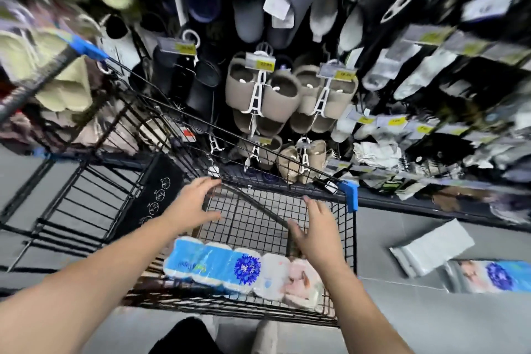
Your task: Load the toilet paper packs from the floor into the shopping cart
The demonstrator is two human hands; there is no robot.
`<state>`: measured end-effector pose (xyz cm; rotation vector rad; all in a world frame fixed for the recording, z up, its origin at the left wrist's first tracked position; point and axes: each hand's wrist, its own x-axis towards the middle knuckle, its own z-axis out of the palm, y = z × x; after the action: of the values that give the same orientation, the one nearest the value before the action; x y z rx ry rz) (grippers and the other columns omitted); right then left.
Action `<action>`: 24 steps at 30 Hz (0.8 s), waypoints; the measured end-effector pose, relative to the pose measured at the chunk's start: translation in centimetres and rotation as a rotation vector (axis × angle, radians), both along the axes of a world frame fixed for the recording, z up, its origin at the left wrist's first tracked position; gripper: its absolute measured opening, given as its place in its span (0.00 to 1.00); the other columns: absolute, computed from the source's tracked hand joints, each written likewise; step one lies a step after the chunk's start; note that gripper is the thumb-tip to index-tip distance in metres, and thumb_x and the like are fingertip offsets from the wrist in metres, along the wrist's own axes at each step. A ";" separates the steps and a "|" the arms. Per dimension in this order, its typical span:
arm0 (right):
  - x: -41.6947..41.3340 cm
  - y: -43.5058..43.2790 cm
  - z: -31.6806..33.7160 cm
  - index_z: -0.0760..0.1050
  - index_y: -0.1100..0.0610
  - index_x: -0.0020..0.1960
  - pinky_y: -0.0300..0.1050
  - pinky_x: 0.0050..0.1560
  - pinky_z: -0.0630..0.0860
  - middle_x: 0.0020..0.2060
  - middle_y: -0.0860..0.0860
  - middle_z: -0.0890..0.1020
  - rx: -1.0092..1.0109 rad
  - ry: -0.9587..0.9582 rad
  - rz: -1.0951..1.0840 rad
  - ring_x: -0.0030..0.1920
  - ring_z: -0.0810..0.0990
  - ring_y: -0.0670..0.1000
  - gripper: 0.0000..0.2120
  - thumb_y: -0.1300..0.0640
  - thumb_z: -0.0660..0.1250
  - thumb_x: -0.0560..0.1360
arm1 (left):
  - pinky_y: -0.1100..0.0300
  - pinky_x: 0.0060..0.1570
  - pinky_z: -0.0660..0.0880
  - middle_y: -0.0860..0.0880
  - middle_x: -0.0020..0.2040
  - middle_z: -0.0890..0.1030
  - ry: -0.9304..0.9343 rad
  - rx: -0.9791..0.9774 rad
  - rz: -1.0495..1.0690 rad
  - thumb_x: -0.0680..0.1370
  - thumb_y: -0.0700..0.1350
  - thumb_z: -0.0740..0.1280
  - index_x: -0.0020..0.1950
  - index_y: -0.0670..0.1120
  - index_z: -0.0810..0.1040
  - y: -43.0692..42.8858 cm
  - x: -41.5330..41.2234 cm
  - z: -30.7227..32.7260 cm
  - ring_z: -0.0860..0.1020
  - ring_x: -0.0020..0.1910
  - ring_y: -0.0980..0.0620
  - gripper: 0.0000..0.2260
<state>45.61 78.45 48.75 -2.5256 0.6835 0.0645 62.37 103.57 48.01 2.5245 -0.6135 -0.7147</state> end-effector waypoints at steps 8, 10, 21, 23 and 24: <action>2.8 -0.8 17.6 0.69 0.52 0.74 0.46 0.71 0.68 0.68 0.48 0.74 0.022 -0.486 -0.083 0.69 0.71 0.46 0.27 0.46 0.70 0.79 | 0.55 0.78 0.59 0.54 0.78 0.65 -0.289 -0.465 -0.171 0.74 0.56 0.75 0.79 0.54 0.64 -5.7 1.7 18.1 0.63 0.76 0.57 0.36; 2.4 -0.5 22.8 0.69 0.51 0.74 0.37 0.69 0.66 0.66 0.45 0.74 0.012 -0.626 -0.119 0.68 0.71 0.42 0.26 0.46 0.69 0.79 | 0.54 0.77 0.61 0.55 0.76 0.67 -0.369 -0.586 -0.204 0.74 0.55 0.75 0.78 0.53 0.66 -6.5 1.4 22.8 0.64 0.76 0.58 0.35; -5.9 1.5 37.6 0.72 0.45 0.71 0.45 0.69 0.73 0.64 0.41 0.78 -0.010 -1.075 -0.351 0.66 0.77 0.42 0.25 0.45 0.73 0.76 | 0.62 0.74 0.63 0.66 0.73 0.67 -0.444 -1.018 -0.460 0.74 0.55 0.74 0.76 0.58 0.67 -10.1 -4.0 38.5 0.64 0.74 0.66 0.31; -7.9 1.8 38.1 0.73 0.44 0.70 0.47 0.69 0.73 0.63 0.41 0.79 -0.034 -1.089 -0.392 0.66 0.77 0.43 0.24 0.46 0.73 0.76 | 0.59 0.74 0.64 0.66 0.73 0.67 -0.394 -1.054 -0.504 0.74 0.57 0.73 0.76 0.59 0.67 -11.1 -5.4 38.9 0.65 0.74 0.66 0.31; -9.0 1.9 38.2 0.73 0.44 0.70 0.47 0.68 0.74 0.63 0.41 0.79 -0.051 -1.090 -0.418 0.66 0.77 0.43 0.23 0.47 0.73 0.76 | 0.59 0.73 0.65 0.66 0.73 0.68 -0.376 -1.063 -0.531 0.74 0.58 0.73 0.76 0.59 0.67 -11.6 -6.1 38.8 0.65 0.74 0.66 0.31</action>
<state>36.57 80.38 86.92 -1.9534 0.6842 -1.3529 56.23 91.99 86.86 1.4842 -1.3722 0.0153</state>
